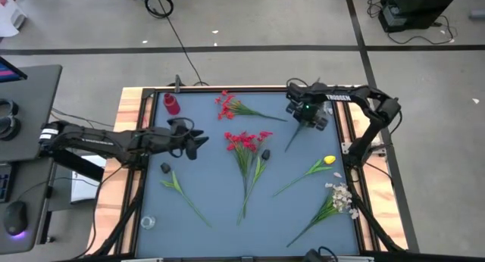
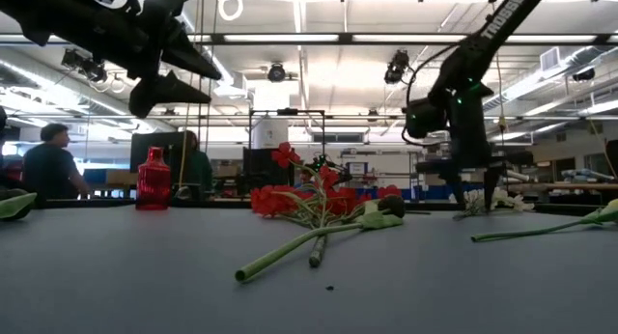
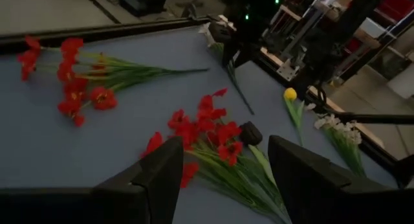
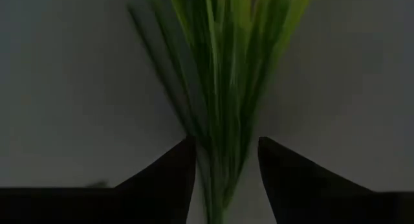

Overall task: Sort flowers into vase by color
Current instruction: Put the top white flowers into the red vase

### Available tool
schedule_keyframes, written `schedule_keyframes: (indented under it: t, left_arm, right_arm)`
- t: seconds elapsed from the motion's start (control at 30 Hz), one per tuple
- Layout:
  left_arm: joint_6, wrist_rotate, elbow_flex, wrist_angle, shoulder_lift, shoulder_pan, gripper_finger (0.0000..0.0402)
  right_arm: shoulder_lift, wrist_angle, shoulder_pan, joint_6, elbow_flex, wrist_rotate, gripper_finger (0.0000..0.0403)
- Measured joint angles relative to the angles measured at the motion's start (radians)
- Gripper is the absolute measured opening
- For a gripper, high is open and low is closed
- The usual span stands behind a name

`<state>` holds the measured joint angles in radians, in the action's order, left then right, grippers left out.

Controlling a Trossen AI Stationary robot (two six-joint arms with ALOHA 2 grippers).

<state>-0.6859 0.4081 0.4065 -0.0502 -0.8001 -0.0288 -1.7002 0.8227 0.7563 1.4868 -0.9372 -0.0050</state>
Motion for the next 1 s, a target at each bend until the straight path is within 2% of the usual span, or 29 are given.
schedule_keyframes:
  t: [0.1,0.33,0.63,0.8,1.0]
  left_arm:
    - [-0.011,0.0,0.0,0.002,-0.015,0.0,0.0231]
    - [-0.011,0.0,0.0,0.003,-0.019,0.01,0.0231]
    - [-0.01,-0.017,0.0,0.003,-0.019,0.051,0.0231]
    - [-0.015,-0.039,0.0,0.003,-0.009,0.064,0.0231]
    - [-0.019,-0.166,0.006,0.013,0.021,0.131,0.0231]
  right_arm:
    - [0.007,-0.07,0.002,0.012,0.04,-0.006,0.0167]
    - [0.005,-0.078,0.013,-0.022,0.045,0.015,0.0134]
    - [0.019,-0.09,-0.024,-0.125,0.047,0.059,0.0015]
    - [0.106,-0.101,-0.091,-0.125,0.055,0.094,0.0012]
    - [0.256,-0.236,-0.211,-0.12,0.052,0.164,0.0009]
